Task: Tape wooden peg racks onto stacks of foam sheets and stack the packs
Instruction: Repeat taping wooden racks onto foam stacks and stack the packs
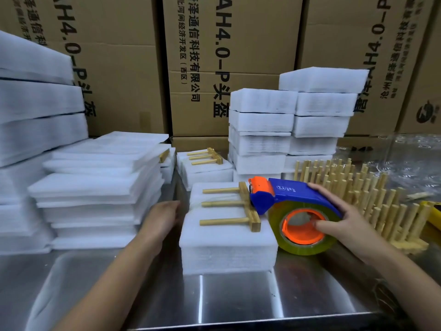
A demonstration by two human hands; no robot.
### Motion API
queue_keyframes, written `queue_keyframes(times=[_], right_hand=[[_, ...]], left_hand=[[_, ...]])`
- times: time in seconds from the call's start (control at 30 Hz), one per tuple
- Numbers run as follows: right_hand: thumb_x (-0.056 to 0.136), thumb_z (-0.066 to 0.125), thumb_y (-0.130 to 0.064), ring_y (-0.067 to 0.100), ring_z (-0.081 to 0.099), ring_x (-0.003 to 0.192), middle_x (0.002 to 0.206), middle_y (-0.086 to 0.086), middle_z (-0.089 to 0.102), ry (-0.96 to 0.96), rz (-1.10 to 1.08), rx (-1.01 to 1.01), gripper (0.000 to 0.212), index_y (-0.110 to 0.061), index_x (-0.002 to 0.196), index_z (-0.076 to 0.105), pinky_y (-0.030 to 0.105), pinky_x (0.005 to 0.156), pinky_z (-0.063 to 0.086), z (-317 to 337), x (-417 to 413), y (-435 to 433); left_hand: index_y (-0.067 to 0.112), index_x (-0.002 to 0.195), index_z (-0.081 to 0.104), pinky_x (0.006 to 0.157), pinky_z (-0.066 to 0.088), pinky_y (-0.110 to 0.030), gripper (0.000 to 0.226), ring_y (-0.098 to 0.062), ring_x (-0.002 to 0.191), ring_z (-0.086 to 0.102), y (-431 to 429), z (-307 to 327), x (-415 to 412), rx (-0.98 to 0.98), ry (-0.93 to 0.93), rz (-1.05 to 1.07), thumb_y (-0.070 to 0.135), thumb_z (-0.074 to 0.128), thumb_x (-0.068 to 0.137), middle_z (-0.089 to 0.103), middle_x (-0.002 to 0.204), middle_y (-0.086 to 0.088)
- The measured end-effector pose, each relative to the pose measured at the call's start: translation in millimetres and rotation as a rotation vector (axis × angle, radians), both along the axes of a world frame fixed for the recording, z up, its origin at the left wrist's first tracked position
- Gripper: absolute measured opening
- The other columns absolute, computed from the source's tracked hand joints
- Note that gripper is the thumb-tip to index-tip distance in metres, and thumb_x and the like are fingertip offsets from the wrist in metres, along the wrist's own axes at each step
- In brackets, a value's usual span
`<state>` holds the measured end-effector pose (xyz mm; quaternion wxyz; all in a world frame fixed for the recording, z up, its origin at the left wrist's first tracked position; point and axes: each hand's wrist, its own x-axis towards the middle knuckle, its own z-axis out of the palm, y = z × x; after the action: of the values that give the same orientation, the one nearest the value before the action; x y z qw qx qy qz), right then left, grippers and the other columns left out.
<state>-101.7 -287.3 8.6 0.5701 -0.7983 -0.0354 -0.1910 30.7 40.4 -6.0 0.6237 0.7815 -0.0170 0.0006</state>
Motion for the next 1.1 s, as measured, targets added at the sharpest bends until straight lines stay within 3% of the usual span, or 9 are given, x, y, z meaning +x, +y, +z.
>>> queue_keyframes(times=[0.07, 0.13, 0.2, 0.3, 0.47, 0.67, 0.77, 0.97, 1.1], right_hand=[[0.077, 0.06, 0.018, 0.013, 0.07, 0.085, 0.107, -0.021, 0.068, -0.003, 0.003, -0.006, 0.085, -0.057, 0.117, 0.057, 0.026, 0.071, 0.056, -2.7, 0.5, -1.9], [0.077, 0.061, 0.018, 0.012, 0.07, 0.085, 0.106, -0.022, 0.068, -0.01, 0.006, -0.007, 0.086, -0.058, 0.116, 0.057, 0.024, 0.07, 0.057, -4.2, 1.7, -2.9], [0.076, 0.06, 0.019, 0.012, 0.07, 0.084, 0.106, -0.022, 0.068, -0.01, 0.005, 0.006, 0.087, -0.058, 0.116, 0.057, 0.023, 0.069, 0.057, -4.8, 3.0, -2.8], [0.076, 0.058, 0.022, 0.012, 0.07, 0.086, 0.109, -0.018, 0.068, -0.017, 0.006, 0.037, 0.087, -0.055, 0.117, 0.058, 0.022, 0.07, 0.057, -6.9, 2.9, -3.7], [0.076, 0.057, 0.022, 0.017, 0.07, 0.088, 0.109, -0.01, 0.07, -0.022, 0.0, 0.074, 0.088, -0.054, 0.12, 0.057, 0.028, 0.072, 0.057, -12.0, 1.1, -7.5], [0.076, 0.058, 0.022, 0.018, 0.069, 0.087, 0.11, -0.013, 0.069, -0.045, -0.016, 0.061, 0.088, -0.056, 0.117, 0.057, 0.03, 0.073, 0.056, -10.3, -0.6, -2.7], [0.076, 0.06, 0.02, 0.01, 0.07, 0.088, 0.109, -0.025, 0.067, -0.066, 0.003, 0.033, 0.086, -0.058, 0.114, 0.059, 0.024, 0.073, 0.056, -7.1, 1.6, 5.7], [0.074, 0.068, 0.016, 0.0, 0.065, 0.089, 0.109, -0.03, 0.065, -0.094, 0.063, 0.04, 0.082, -0.058, 0.11, 0.062, 0.017, 0.078, 0.052, -7.9, 15.8, 29.1], [0.073, 0.067, 0.018, -0.008, 0.063, 0.082, 0.109, -0.034, 0.063, -0.102, 0.069, 0.002, 0.084, -0.057, 0.11, 0.062, 0.01, 0.069, 0.048, -8.1, 21.9, 39.4]], left_hand=[[0.013, 0.069, 0.058, 0.069, 0.035, -0.036, 0.04, -0.023, 0.064, 0.051, -2.3, 9.6, -9.1, -0.045, 0.079, 0.036, 0.041, 0.045, 0.095, 0.056, 0.067, -0.006], [0.015, 0.085, 0.064, 0.078, 0.041, -0.032, 0.051, -0.022, 0.079, 0.06, -3.8, 13.1, -19.9, 0.093, 0.089, -0.009, 0.058, 0.039, 0.092, 0.065, 0.082, -0.003], [0.019, 0.105, 0.067, 0.098, 0.042, -0.034, 0.054, -0.019, 0.102, 0.063, -6.2, 15.9, -27.0, -0.021, 0.139, -0.159, 0.064, 0.042, 0.087, 0.069, 0.106, 0.001], [0.024, 0.112, 0.067, 0.106, 0.039, -0.037, 0.052, -0.016, 0.107, 0.064, -12.9, 20.3, -36.9, -0.197, 0.196, -0.327, 0.064, 0.051, 0.082, 0.07, 0.111, 0.003], [0.018, 0.105, 0.074, 0.089, 0.051, -0.036, 0.055, -0.022, 0.093, 0.07, -25.7, 27.6, -37.6, -0.331, 0.313, -0.382, 0.055, 0.068, 0.064, 0.073, 0.101, -0.006], [0.004, 0.103, 0.069, 0.063, 0.057, -0.03, 0.03, -0.025, 0.072, 0.071, -20.4, 38.0, -27.7, -0.298, 0.446, -0.335, 0.024, 0.063, 0.082, 0.073, 0.092, -0.016], [0.004, 0.1, 0.07, 0.069, 0.055, -0.032, 0.034, -0.027, 0.069, 0.07, -2.5, 55.8, -15.2, -0.217, 0.466, -0.306, 0.024, 0.067, 0.072, 0.073, 0.087, -0.017], [0.003, 0.085, 0.07, 0.054, 0.054, -0.029, 0.021, -0.027, 0.057, 0.069, 23.0, 58.0, -7.7, -0.119, 0.481, -0.228, 0.02, 0.057, 0.085, 0.071, 0.073, -0.017], [0.002, 0.095, 0.067, 0.068, 0.046, -0.03, 0.017, -0.03, 0.074, 0.061, 19.9, 57.7, -11.2, 0.157, 0.242, -0.043, 0.014, 0.059, 0.086, 0.066, 0.094, -0.02]])
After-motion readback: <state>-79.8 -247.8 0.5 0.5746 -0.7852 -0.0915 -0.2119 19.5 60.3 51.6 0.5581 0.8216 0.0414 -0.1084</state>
